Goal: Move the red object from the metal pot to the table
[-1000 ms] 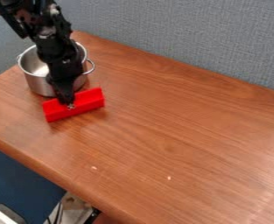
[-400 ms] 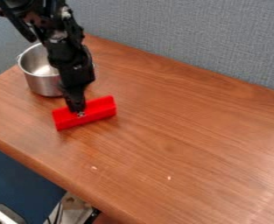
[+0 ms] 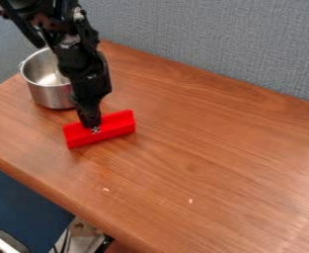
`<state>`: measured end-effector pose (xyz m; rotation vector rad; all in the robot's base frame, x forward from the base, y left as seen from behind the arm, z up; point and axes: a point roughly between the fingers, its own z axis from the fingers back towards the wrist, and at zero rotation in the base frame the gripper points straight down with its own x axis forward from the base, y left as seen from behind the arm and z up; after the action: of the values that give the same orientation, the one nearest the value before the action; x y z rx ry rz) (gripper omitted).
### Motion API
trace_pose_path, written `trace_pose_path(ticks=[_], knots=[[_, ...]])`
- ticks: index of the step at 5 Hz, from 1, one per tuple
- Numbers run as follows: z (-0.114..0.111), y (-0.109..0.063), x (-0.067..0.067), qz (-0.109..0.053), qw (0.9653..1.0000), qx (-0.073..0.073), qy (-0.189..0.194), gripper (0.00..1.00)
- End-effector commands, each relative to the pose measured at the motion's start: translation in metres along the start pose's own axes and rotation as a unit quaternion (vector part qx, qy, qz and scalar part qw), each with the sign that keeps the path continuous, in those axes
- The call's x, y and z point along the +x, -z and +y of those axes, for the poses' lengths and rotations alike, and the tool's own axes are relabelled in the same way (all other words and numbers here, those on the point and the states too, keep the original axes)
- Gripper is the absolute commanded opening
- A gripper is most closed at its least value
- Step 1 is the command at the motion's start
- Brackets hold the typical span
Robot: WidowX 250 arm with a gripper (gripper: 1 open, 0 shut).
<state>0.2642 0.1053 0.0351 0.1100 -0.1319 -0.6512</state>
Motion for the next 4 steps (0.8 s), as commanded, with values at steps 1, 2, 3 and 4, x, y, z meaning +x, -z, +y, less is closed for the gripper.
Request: trace_pose_path(ticks=[1,2,3,4], knots=[[0.0014,-0.0062,0.0048,-0.013,0.9999,0.009,0.000,0.00],[0.0013,-0.0074,0.0067,-0.018,0.9998,0.009,0.001,0.00],[0.0009,-0.0108,0.0096,-0.024,0.9996,0.011,0.003,0.00],[0.0005,-0.0142,0.0122,-0.030,0.9995,0.012,0.005,0.00]])
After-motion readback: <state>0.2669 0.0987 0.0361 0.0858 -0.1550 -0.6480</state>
